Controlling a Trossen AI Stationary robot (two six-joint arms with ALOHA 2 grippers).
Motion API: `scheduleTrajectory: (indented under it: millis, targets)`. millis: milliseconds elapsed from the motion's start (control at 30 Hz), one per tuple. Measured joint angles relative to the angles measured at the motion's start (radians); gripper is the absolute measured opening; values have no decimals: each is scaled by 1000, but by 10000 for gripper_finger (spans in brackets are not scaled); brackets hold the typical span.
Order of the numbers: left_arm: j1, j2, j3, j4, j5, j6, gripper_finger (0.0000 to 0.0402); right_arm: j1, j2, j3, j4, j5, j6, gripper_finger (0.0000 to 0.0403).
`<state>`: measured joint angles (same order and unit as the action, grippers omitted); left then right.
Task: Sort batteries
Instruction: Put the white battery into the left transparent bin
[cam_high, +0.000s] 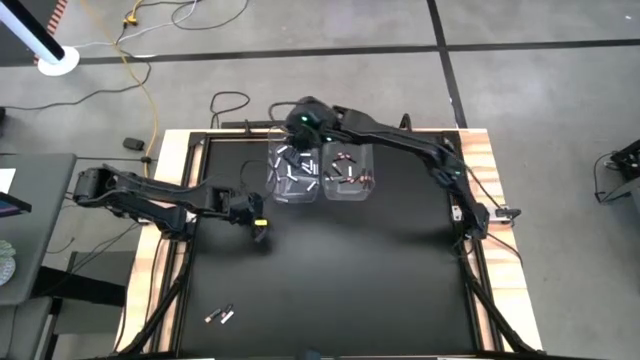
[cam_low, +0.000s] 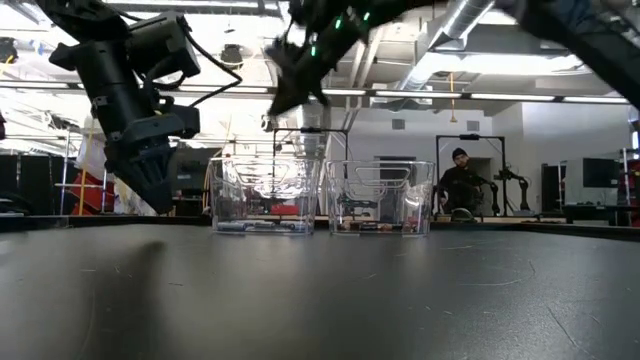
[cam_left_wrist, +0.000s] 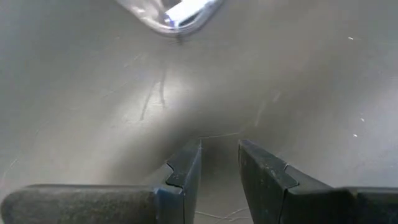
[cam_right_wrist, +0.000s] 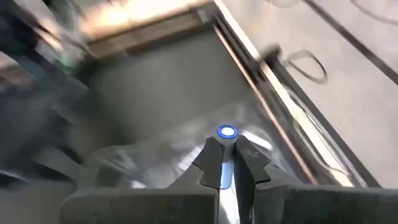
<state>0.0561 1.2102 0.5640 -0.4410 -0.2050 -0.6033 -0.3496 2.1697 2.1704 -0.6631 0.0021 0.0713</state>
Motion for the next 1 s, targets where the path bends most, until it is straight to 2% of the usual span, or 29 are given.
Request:
scheduleTrajectory:
  millis: [233, 300, 533, 700, 1000]
  targets:
    - [12, 0, 0, -21, -22, -80, 100, -41, 250, 180, -130, -26, -121, 31]
    - [12, 0, 0, -21, -29, -103, 100, -42, 291, 178, -157, -33, -147, 31]
    - [12, 0, 0, -17, -36, -154, 100, -46, 354, 181, -217, -16, -212, 31]
    - [12, 0, 0, -16, -36, -166, 100, -43, 351, 184, -201, 1, -294, 31]
    - [12, 0, 0, -14, -36, -179, 100, -37, 351, 183, -256, 1, -316, 33]
